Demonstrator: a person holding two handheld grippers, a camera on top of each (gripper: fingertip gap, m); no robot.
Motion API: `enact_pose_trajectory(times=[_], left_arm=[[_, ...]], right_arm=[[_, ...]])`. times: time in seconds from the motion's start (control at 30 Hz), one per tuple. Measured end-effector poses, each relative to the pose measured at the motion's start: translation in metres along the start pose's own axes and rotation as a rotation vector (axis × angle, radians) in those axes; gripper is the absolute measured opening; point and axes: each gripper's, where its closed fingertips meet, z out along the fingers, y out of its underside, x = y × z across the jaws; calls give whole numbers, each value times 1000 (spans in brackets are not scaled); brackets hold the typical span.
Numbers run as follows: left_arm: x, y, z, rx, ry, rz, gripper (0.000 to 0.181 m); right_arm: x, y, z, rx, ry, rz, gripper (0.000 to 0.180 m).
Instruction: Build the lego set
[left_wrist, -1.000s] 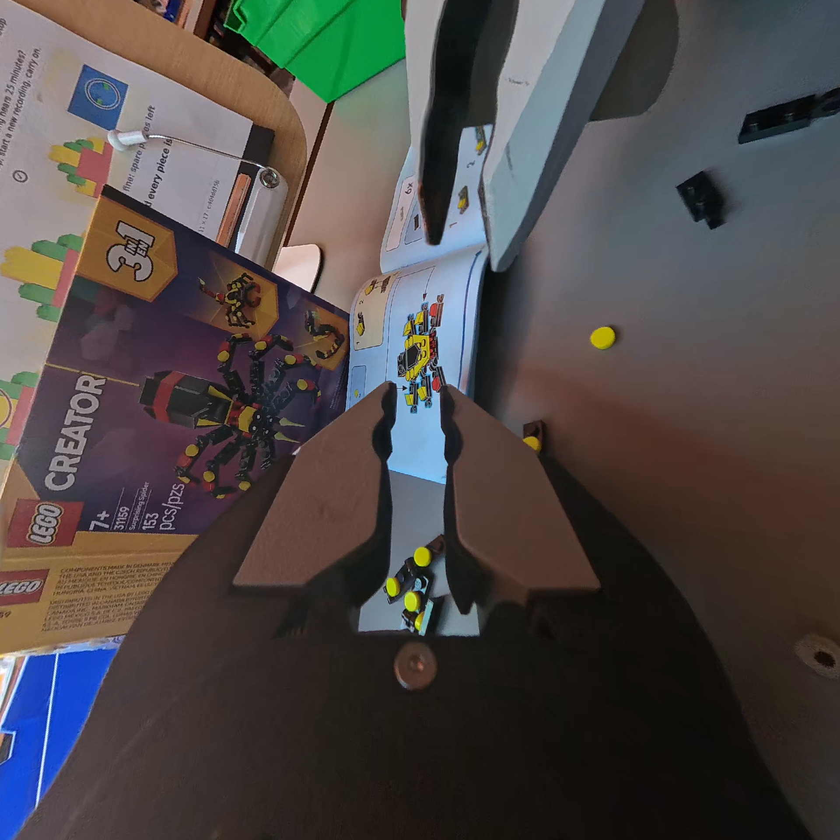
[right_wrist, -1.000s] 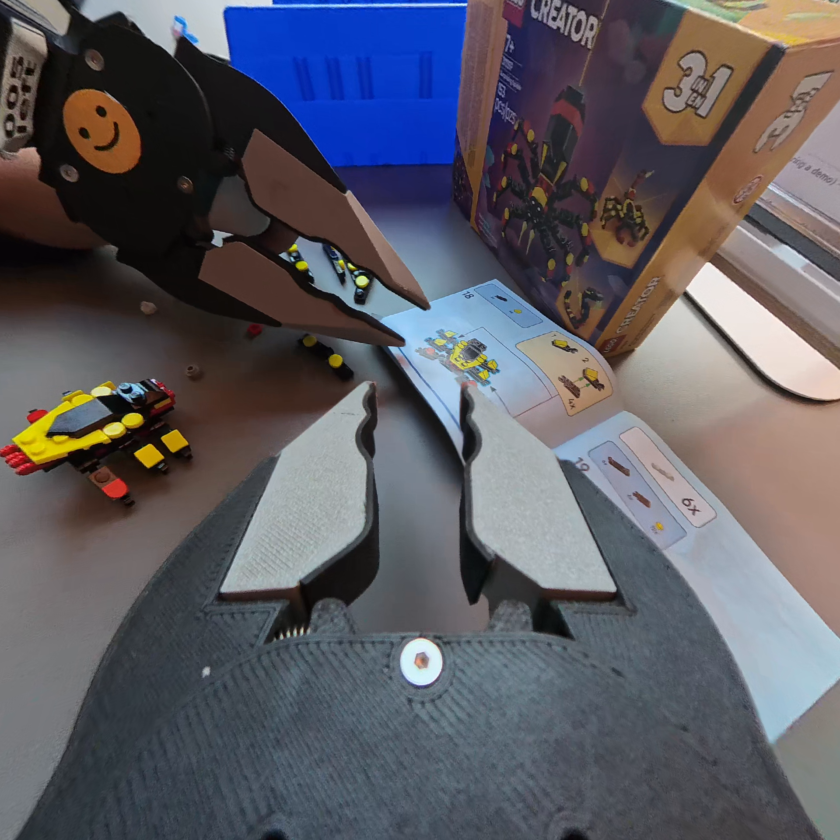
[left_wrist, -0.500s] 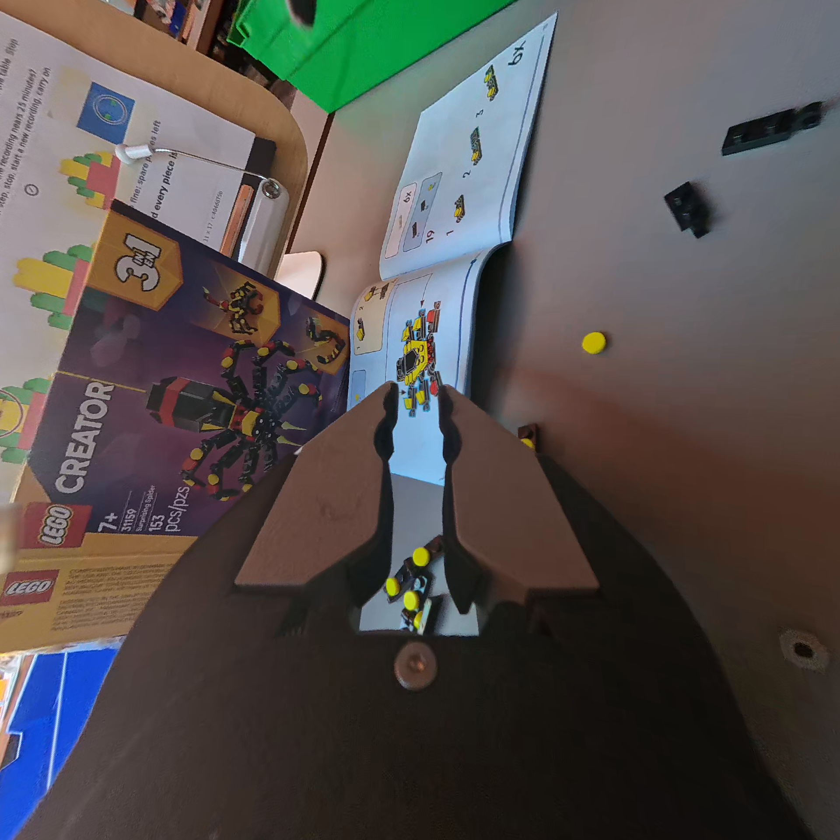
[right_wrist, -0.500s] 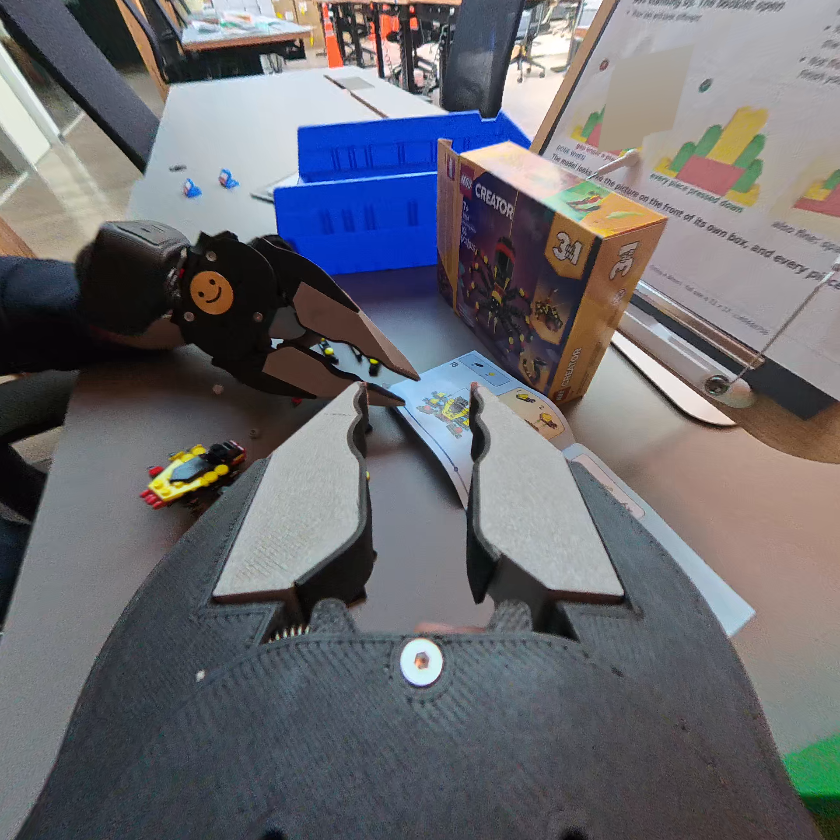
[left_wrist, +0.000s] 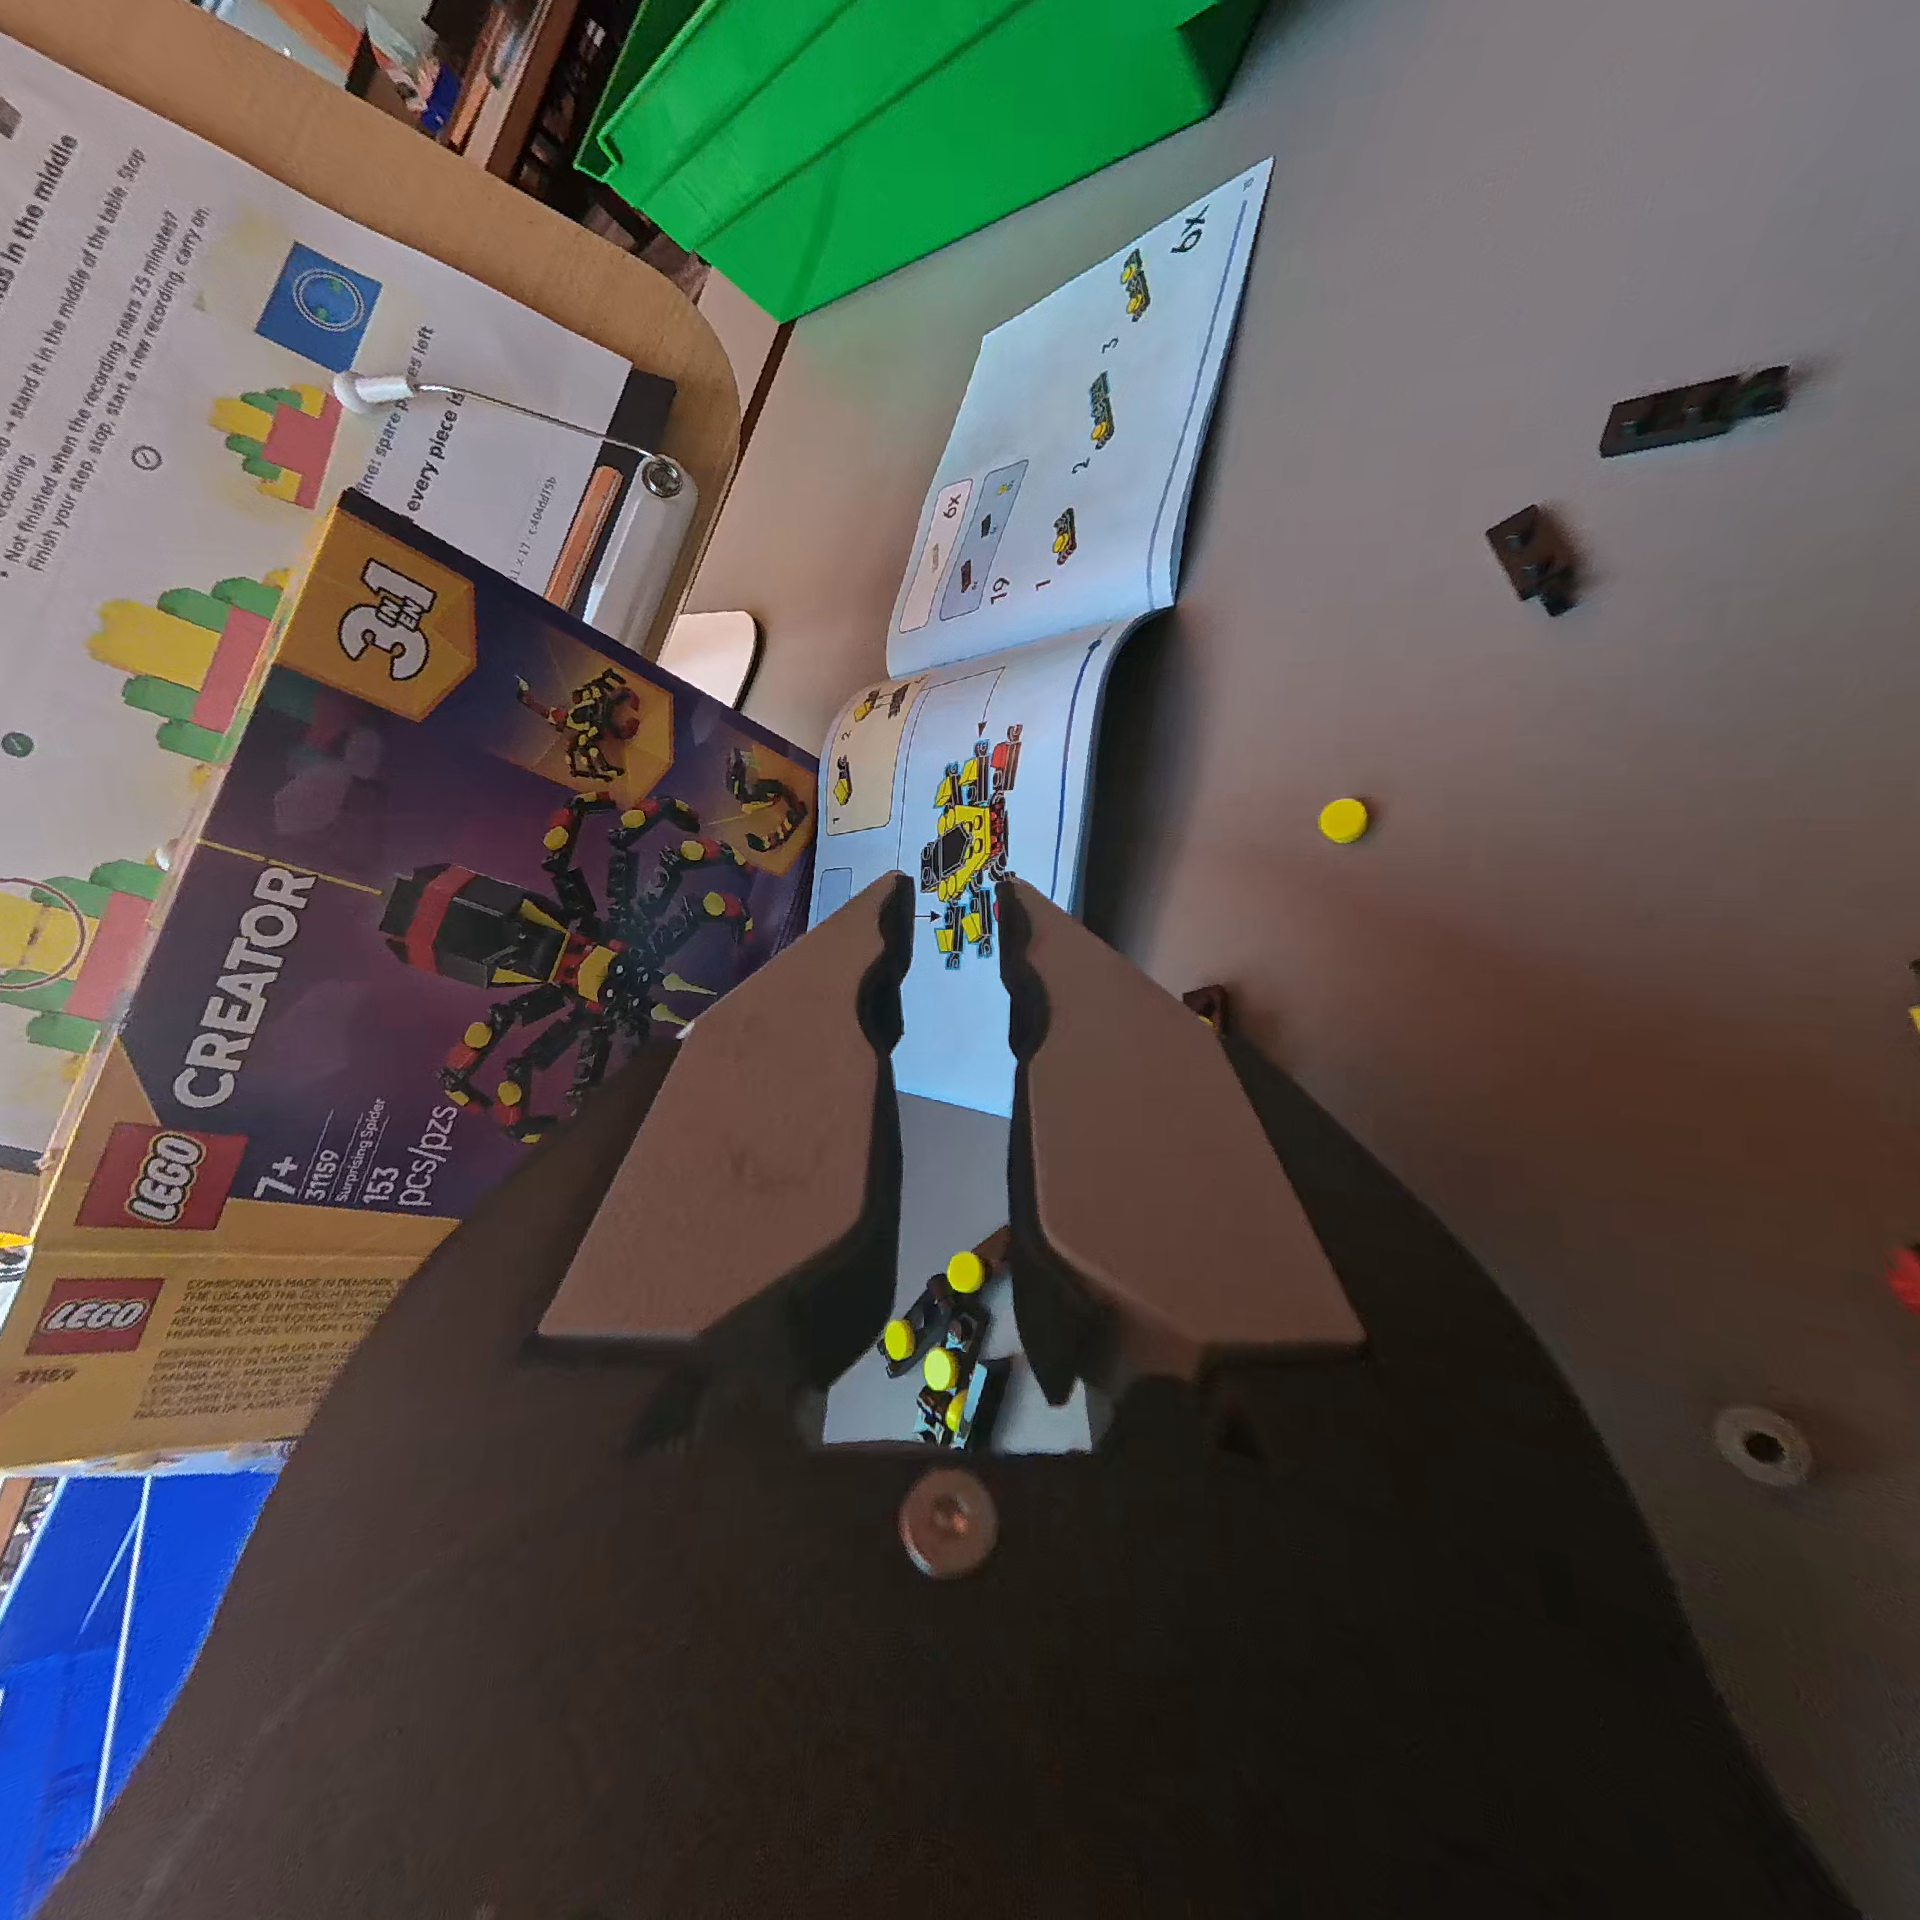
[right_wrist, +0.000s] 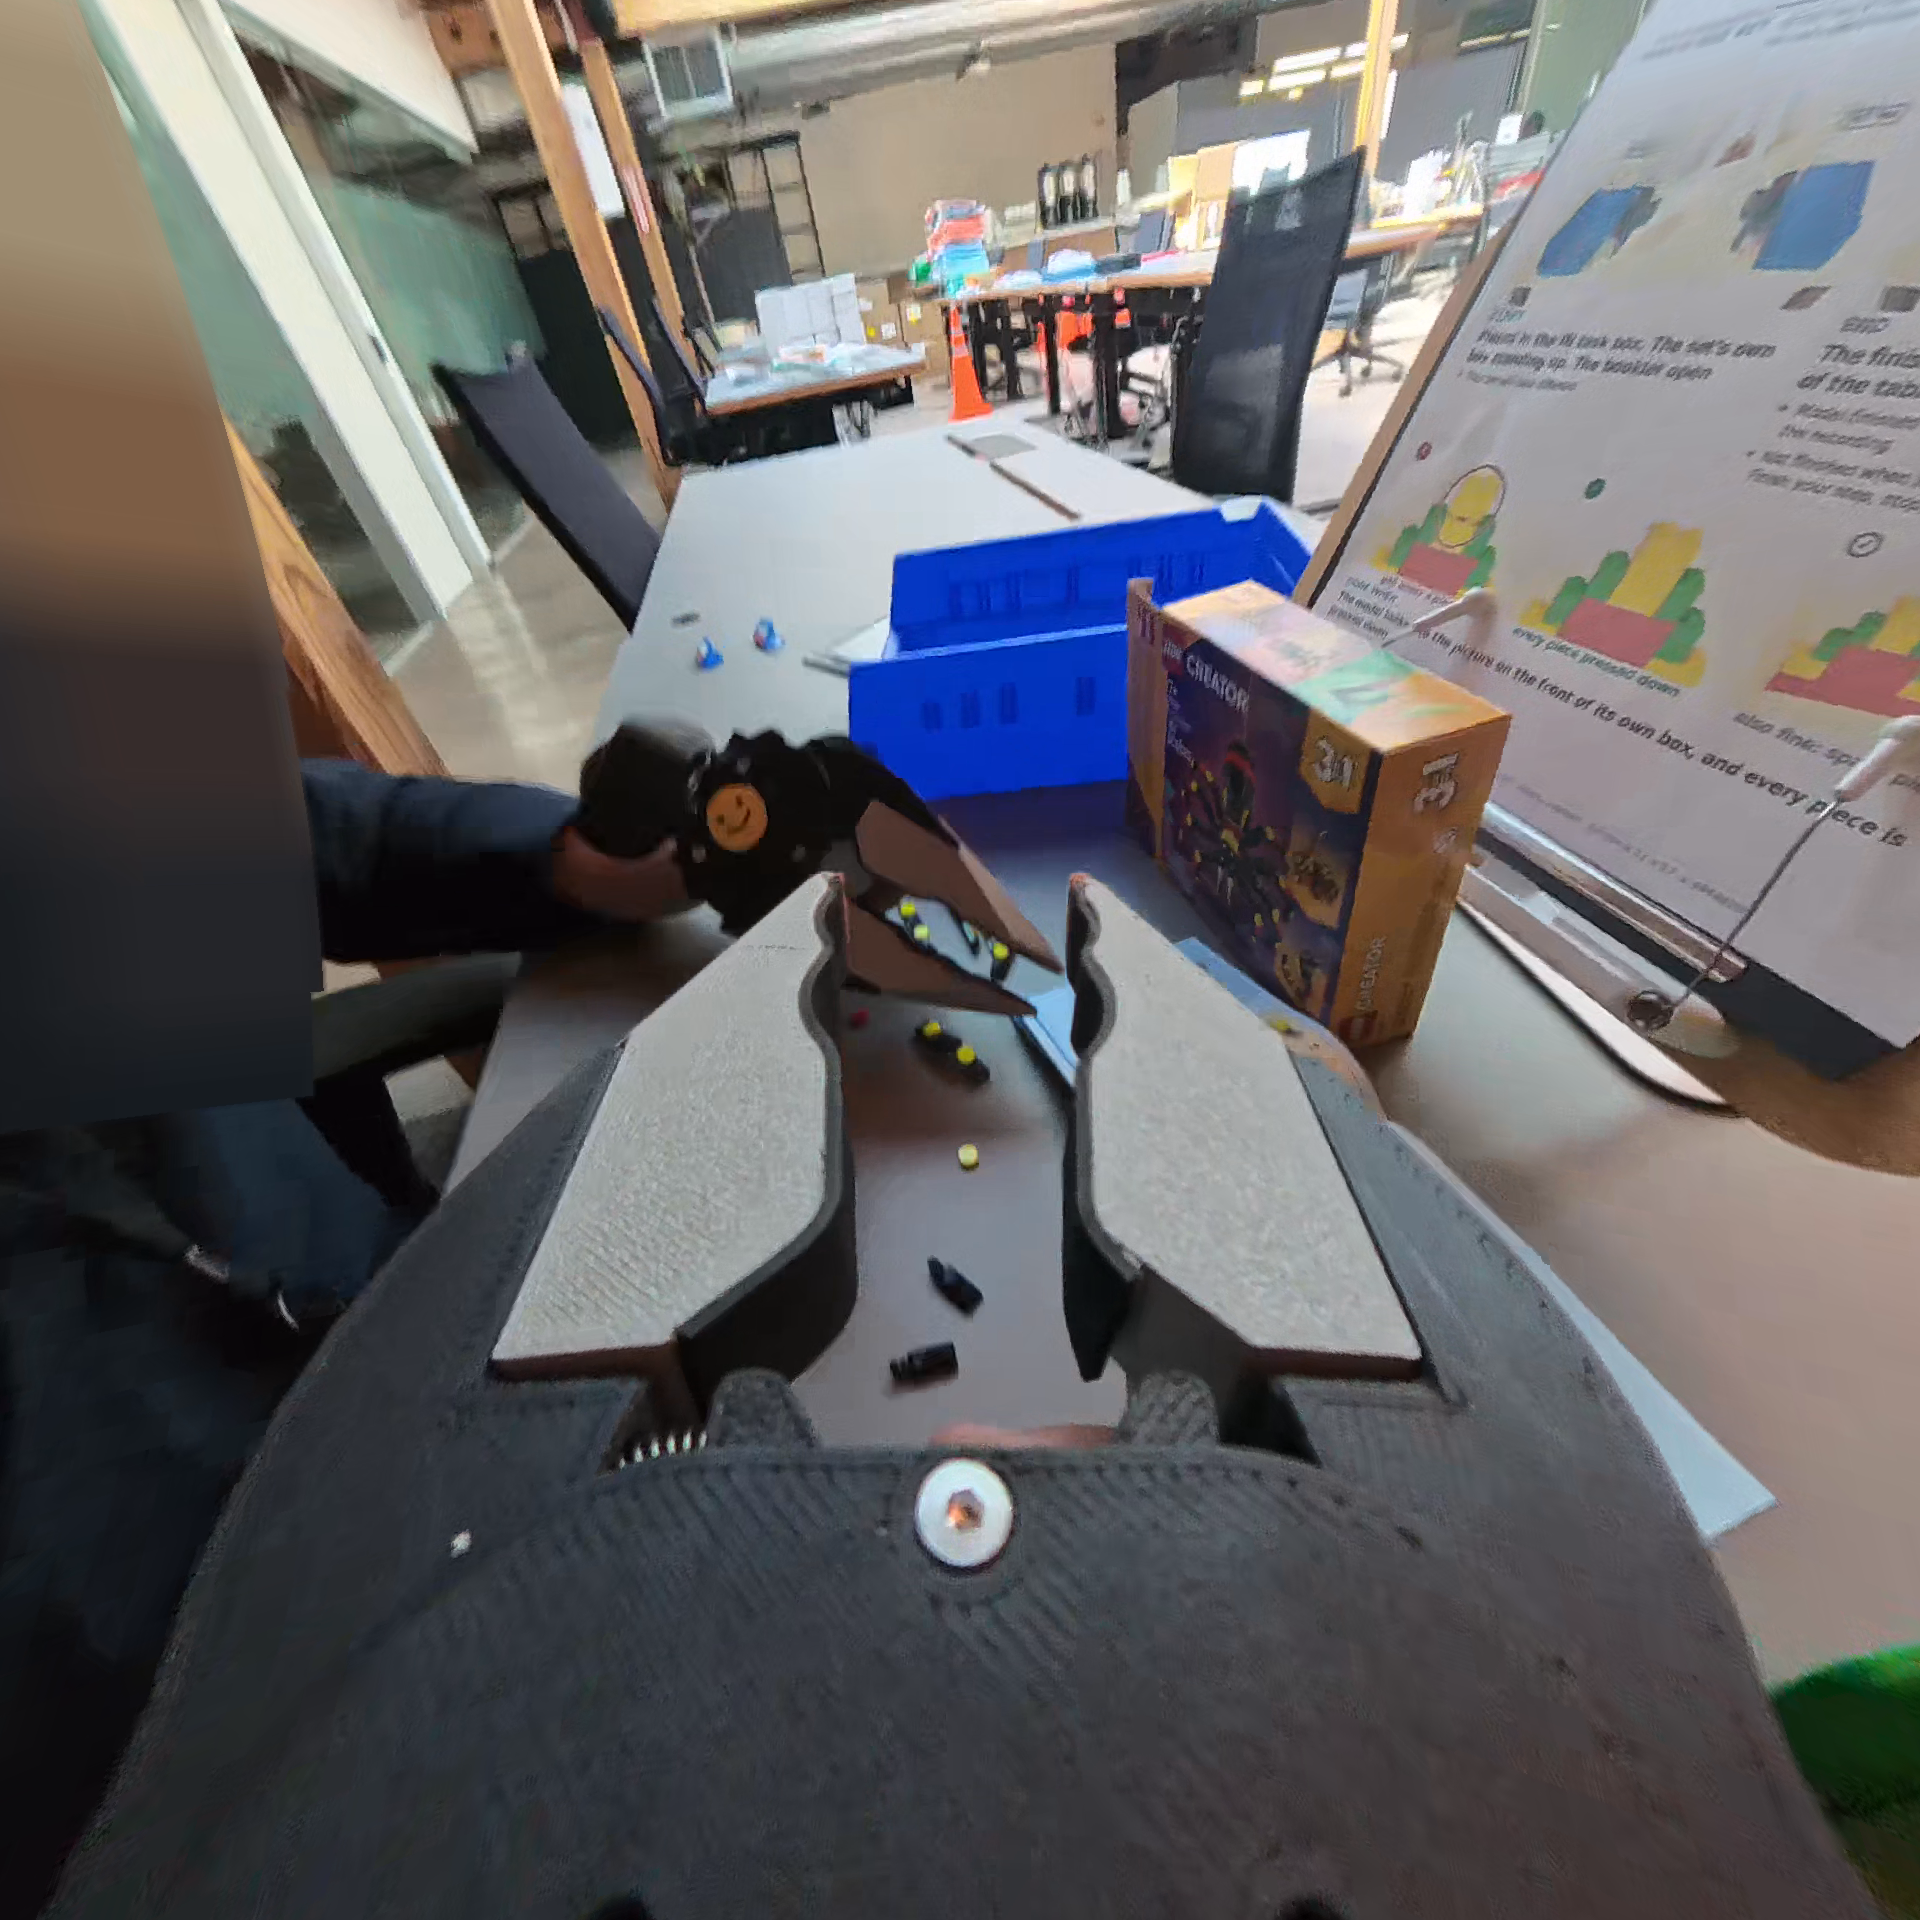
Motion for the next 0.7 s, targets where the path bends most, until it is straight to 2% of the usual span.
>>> enact_pose_trajectory(times=[0.03,0.1,0.13,0.2,0.27,0.53,0.7], left_arm=[[0,0,0,1,0,-2,13],[-2,1,0,1,-2,-9,13],[-3,1,-1,0,-2,-11,13],[-4,0,-2,7,-5,-19,13],[-3,0,-2,9,5,-32,13],[-6,2,-1,-2,2,-81,13],[-8,8,1,-23,1,-109,13]], right_arm=[[-3,-6,2,26,-37,34,41],[-11,0,3,-5,-74,42,34],[-2,11,3,-54,12,7,27],[26,36,-5,-185,264,-96,40],[38,53,-10,-295,384,-164,39],[39,97,23,-665,387,-408,36],[66,94,47,-650,590,-554,32]])
